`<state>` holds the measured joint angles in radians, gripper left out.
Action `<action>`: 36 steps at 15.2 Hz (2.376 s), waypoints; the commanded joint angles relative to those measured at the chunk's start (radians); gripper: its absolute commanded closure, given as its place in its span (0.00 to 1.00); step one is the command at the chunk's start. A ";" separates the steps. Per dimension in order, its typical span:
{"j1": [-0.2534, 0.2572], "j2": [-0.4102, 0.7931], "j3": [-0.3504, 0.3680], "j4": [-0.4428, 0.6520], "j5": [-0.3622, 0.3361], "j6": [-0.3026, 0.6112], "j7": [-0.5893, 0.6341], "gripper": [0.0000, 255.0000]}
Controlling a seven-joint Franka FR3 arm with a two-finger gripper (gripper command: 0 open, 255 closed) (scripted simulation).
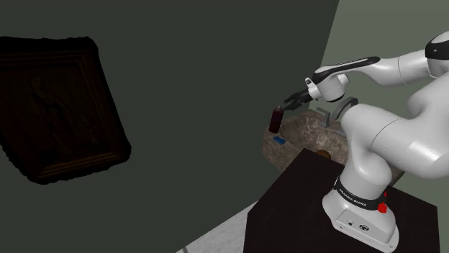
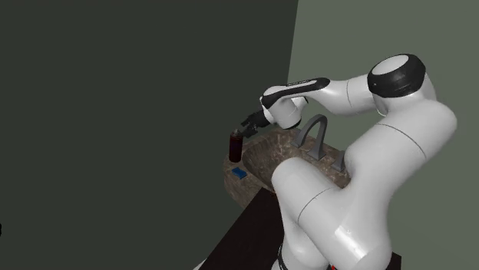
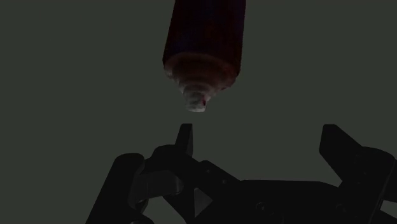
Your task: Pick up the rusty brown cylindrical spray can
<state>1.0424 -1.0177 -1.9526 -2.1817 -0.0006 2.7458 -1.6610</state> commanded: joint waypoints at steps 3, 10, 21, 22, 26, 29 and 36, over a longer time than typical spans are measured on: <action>0.108 -0.154 -0.068 0.198 -0.022 -0.064 -0.078 0.00; 0.144 -0.221 -0.113 0.245 -0.038 -0.051 -0.118 0.00; 0.151 -0.236 -0.123 0.254 -0.042 -0.047 -0.127 1.00; 0.151 -0.235 -0.123 0.254 -0.041 -0.046 -0.127 1.00; 0.138 -0.208 -0.103 0.238 -0.034 -0.055 -0.110 1.00; 0.124 -0.181 -0.083 0.224 -0.027 -0.065 -0.093 1.00; 0.092 -0.122 -0.034 0.199 -0.009 -0.092 -0.055 1.00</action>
<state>1.1418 -1.1486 -1.9944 -1.9762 -0.0122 2.6568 -1.7207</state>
